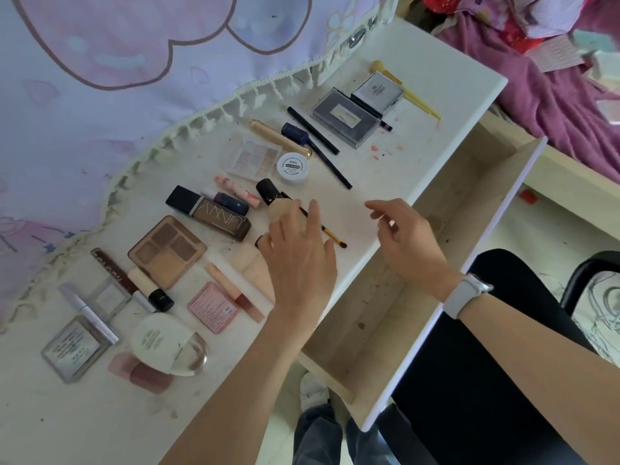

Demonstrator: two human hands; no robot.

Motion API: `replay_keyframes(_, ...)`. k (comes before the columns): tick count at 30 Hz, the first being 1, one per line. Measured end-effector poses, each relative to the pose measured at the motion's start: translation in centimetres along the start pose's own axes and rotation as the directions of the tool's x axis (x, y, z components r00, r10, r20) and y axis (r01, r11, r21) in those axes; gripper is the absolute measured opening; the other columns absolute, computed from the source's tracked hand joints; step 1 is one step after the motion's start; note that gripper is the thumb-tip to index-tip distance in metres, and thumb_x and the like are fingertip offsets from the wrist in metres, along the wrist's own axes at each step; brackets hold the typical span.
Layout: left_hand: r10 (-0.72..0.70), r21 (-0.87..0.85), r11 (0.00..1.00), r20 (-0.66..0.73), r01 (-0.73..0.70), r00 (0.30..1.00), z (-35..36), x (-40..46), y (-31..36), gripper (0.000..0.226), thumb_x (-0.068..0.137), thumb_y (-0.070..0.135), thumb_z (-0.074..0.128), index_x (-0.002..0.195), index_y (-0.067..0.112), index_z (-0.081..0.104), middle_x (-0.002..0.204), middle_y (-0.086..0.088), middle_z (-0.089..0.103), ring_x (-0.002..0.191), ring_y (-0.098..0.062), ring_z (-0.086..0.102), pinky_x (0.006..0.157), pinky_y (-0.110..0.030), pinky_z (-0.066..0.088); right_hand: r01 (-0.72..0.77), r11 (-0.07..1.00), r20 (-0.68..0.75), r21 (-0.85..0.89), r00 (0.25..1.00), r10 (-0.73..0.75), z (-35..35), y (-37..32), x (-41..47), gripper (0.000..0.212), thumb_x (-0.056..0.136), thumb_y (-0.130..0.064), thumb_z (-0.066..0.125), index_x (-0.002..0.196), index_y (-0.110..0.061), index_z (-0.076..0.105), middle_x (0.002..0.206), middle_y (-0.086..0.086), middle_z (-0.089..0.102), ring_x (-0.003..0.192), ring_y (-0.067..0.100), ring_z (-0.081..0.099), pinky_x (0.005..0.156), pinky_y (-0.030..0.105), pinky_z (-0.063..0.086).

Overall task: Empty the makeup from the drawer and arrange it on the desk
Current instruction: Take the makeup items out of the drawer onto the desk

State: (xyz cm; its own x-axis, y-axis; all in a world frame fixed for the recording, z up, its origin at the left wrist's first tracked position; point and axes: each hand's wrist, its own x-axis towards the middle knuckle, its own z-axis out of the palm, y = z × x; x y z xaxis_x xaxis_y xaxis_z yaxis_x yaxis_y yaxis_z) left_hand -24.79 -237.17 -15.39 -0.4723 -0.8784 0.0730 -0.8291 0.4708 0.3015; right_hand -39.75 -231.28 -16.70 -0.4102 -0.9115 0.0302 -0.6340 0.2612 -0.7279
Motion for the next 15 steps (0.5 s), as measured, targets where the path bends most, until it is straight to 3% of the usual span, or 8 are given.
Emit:
replay_keyframes(4, 0.253, -0.216, 0.942, -0.039, -0.255, 0.967, 1.8, -2.1, 6.0, 0.040, 0.078, 0.010, 0.066, 0.118, 0.009, 0.057, 0.119, -0.012, 0.057, 0.103, -0.029, 0.057, 0.079, -0.037, 0.048, -0.077, 0.990, -0.078, -0.121, 0.995, 0.068, -3.9, 4.1, -1.5, 0.032, 0.091, 0.001, 0.043, 0.117, -0.007, 0.059, 0.102, 0.005, 0.061, 0.092, 0.020, 0.058, 0.079, 0.034, 0.051)
replay_keyframes(7, 0.311, -0.322, 0.906, 0.062, -0.276, 0.948, 5.1, -2.5, 9.9, 0.038, 0.080, 0.006, 0.063, 0.118, 0.007, 0.058, 0.119, -0.013, 0.059, 0.106, -0.029, 0.059, 0.082, -0.039, 0.052, -0.176, 0.932, -0.081, -0.317, 0.984, 0.159, -6.1, 8.1, -1.9, 0.035, 0.089, -0.001, 0.043, 0.122, -0.003, 0.056, 0.118, 0.014, 0.057, 0.114, 0.029, 0.050, 0.095, 0.033, 0.041)
replay_keyframes(11, 0.275, -0.243, 0.948, 0.299, -0.206, 0.914, 10.3, -0.3, 12.9, 0.049, 0.090, 0.005, 0.047, 0.138, 0.009, 0.038, 0.145, -0.014, 0.034, 0.132, -0.029, 0.034, 0.100, -0.047, 0.038, -0.221, 0.848, -0.076, -0.482, 0.975, 0.211, -7.5, 12.8, -0.9, 0.047, 0.092, -0.009, 0.040, 0.138, -0.001, 0.037, 0.148, 0.018, 0.028, 0.142, 0.031, 0.015, 0.118, 0.043, 0.013)
replay_keyframes(15, 0.237, -0.060, 0.971, 0.393, -0.232, 0.888, 15.8, 3.1, 14.4, 0.059, 0.092, 0.008, 0.041, 0.146, 0.012, 0.017, 0.155, -0.008, 0.009, 0.142, -0.026, 0.010, 0.109, -0.044, 0.024, -0.311, 0.836, -0.085, -0.452, 0.948, 0.306, -7.4, 16.0, 0.3, 0.059, 0.096, -0.018, 0.029, 0.146, -0.001, 0.004, 0.156, 0.013, -0.006, 0.144, 0.023, -0.009, 0.119, 0.036, -0.001)
